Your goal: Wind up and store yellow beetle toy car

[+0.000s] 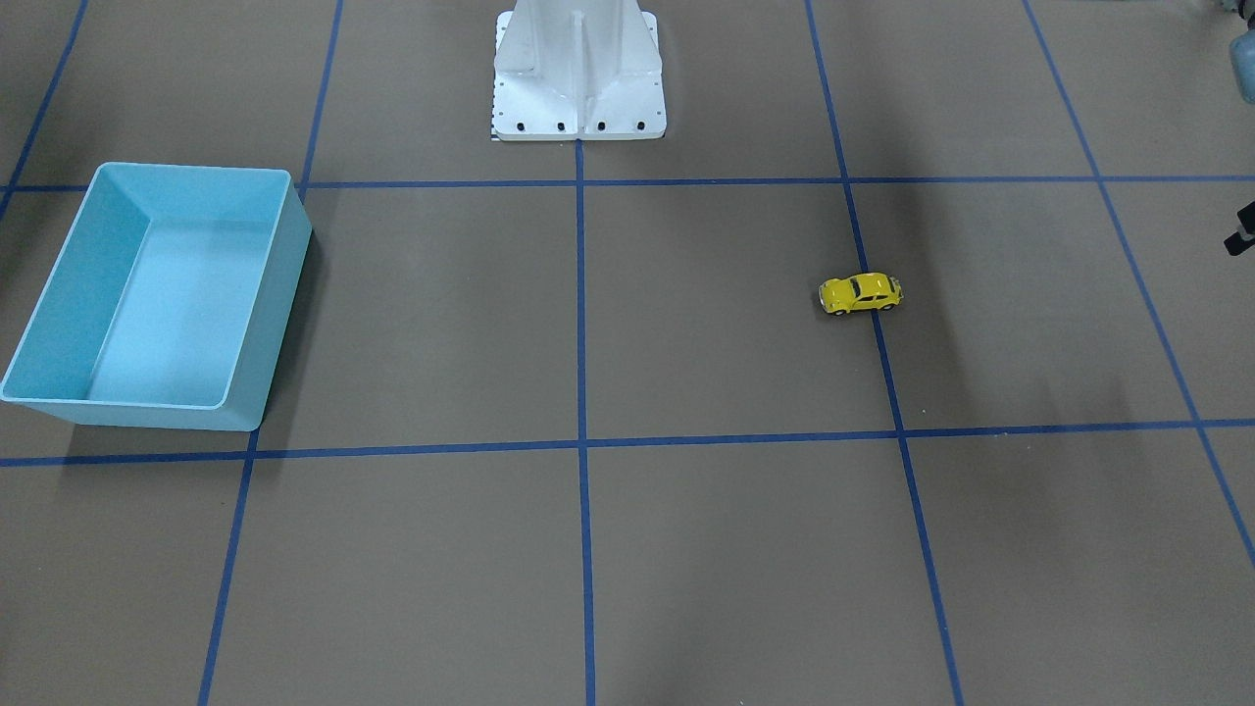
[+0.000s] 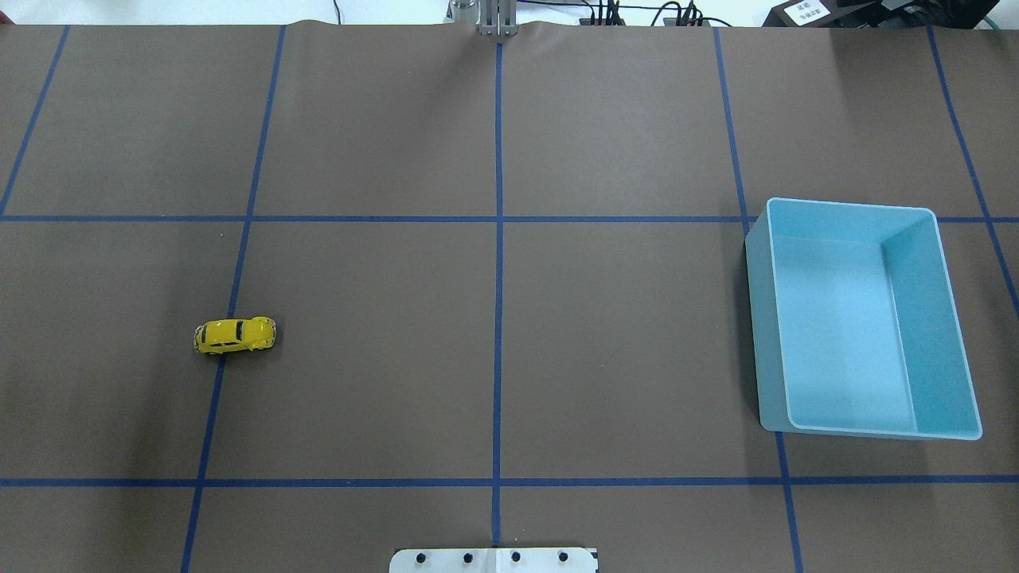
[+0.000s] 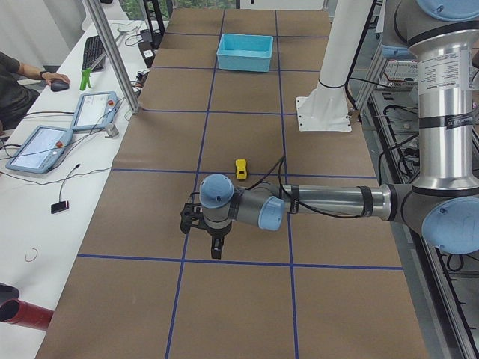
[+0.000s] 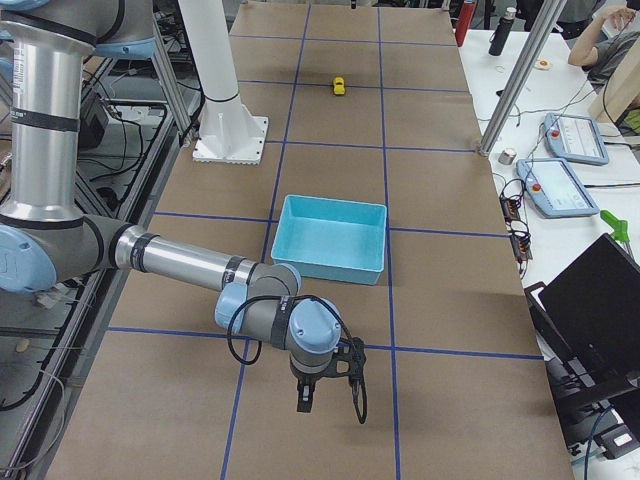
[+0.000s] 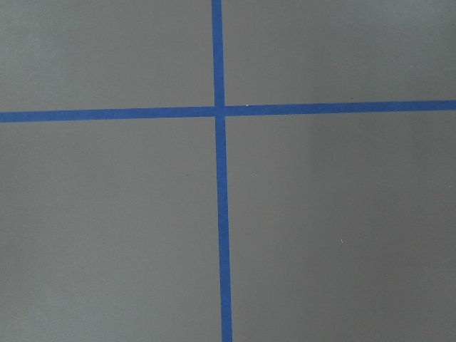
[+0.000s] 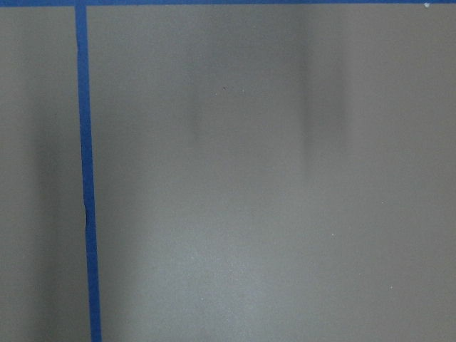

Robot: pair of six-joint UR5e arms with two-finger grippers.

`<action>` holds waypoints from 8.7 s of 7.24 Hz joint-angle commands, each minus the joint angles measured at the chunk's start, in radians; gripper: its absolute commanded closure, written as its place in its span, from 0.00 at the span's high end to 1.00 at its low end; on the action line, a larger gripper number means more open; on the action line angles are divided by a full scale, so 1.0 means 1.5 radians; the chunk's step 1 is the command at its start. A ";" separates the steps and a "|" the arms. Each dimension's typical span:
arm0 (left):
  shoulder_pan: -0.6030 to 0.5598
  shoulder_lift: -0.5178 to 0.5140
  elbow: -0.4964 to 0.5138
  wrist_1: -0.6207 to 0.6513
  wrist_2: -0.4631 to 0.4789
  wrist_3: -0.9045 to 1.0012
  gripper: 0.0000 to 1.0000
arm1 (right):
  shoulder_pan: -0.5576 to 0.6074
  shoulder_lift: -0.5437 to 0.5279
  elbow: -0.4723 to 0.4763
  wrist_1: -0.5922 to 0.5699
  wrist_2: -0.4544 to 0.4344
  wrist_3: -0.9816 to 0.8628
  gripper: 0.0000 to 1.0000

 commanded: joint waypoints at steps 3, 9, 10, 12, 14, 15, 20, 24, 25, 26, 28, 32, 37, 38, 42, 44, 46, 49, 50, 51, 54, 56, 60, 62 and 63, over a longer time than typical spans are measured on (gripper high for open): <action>0.000 -0.005 -0.001 0.000 -0.001 0.000 1.00 | -0.001 0.000 0.001 0.000 -0.001 0.000 1.00; 0.021 -0.022 -0.018 0.004 0.002 0.000 1.00 | -0.001 0.001 0.000 0.000 -0.002 0.000 1.00; 0.029 -0.031 -0.018 0.004 0.002 0.000 1.00 | -0.001 0.000 -0.001 0.000 -0.003 0.000 1.00; 0.047 -0.044 -0.025 0.004 0.002 0.000 1.00 | -0.001 -0.001 0.000 0.000 -0.003 0.000 1.00; 0.083 -0.057 -0.067 0.007 0.003 0.000 1.00 | 0.000 -0.001 0.000 0.001 -0.003 0.000 1.00; 0.111 -0.060 -0.093 0.007 0.004 0.000 1.00 | 0.000 0.000 0.001 0.001 -0.003 0.000 1.00; 0.336 -0.179 -0.189 0.102 0.103 0.001 1.00 | -0.001 -0.001 0.000 0.001 -0.003 0.000 1.00; 0.533 -0.238 -0.226 0.240 0.264 0.013 1.00 | -0.001 0.000 0.000 0.002 -0.003 -0.001 1.00; 0.534 -0.254 -0.231 0.280 0.266 0.109 1.00 | -0.001 -0.001 0.000 0.002 -0.003 -0.001 1.00; 0.541 -0.256 -0.229 0.312 0.314 0.229 1.00 | -0.001 -0.001 0.000 0.002 -0.003 0.000 1.00; 0.563 -0.276 -0.205 0.333 0.404 0.336 1.00 | -0.001 -0.001 0.000 0.002 -0.003 -0.001 1.00; 0.623 -0.340 -0.138 0.400 0.488 0.435 1.00 | -0.001 0.000 0.000 0.002 -0.003 0.000 1.00; 0.628 -0.369 -0.086 0.428 0.491 0.436 1.00 | -0.001 0.000 0.000 0.002 -0.003 0.000 1.00; 0.628 -0.369 -0.082 0.429 0.490 0.432 0.99 | -0.001 0.000 0.000 0.002 -0.003 0.000 1.00; 0.629 -0.387 -0.038 0.428 0.491 0.431 0.95 | -0.001 0.003 0.004 0.002 -0.002 -0.001 1.00; 0.629 -0.396 -0.026 0.428 0.490 0.429 0.86 | -0.001 0.003 0.005 0.003 -0.002 -0.002 1.00; 0.628 -0.397 -0.027 0.429 0.488 0.430 0.20 | -0.001 0.006 0.003 0.003 -0.003 -0.001 1.00; 0.618 -0.387 -0.077 0.426 0.490 0.441 0.00 | -0.001 0.003 0.002 0.003 -0.003 -0.002 1.00; 0.604 -0.356 -0.123 0.417 0.483 0.472 0.00 | -0.001 0.002 0.002 0.004 -0.003 -0.002 1.00; 0.600 -0.332 -0.146 0.390 0.482 0.484 0.00 | -0.001 0.002 0.002 0.004 -0.003 -0.002 1.00; 0.574 -0.289 -0.160 0.305 0.398 0.522 0.00 | -0.001 0.002 0.003 0.004 -0.003 -0.002 1.00; 0.572 -0.268 -0.149 0.262 0.355 0.522 0.00 | -0.001 0.001 0.003 0.004 -0.003 -0.002 1.00; 0.580 -0.277 -0.117 0.202 0.346 0.546 0.00 | -0.001 0.001 0.002 0.004 -0.003 -0.002 1.00; 0.579 -0.275 -0.116 0.200 0.349 0.556 0.00 | -0.001 0.001 0.002 0.004 -0.003 -0.002 1.00; 0.579 -0.271 -0.117 0.194 0.350 0.556 0.00 | -0.001 0.001 0.002 0.004 -0.003 -0.002 1.00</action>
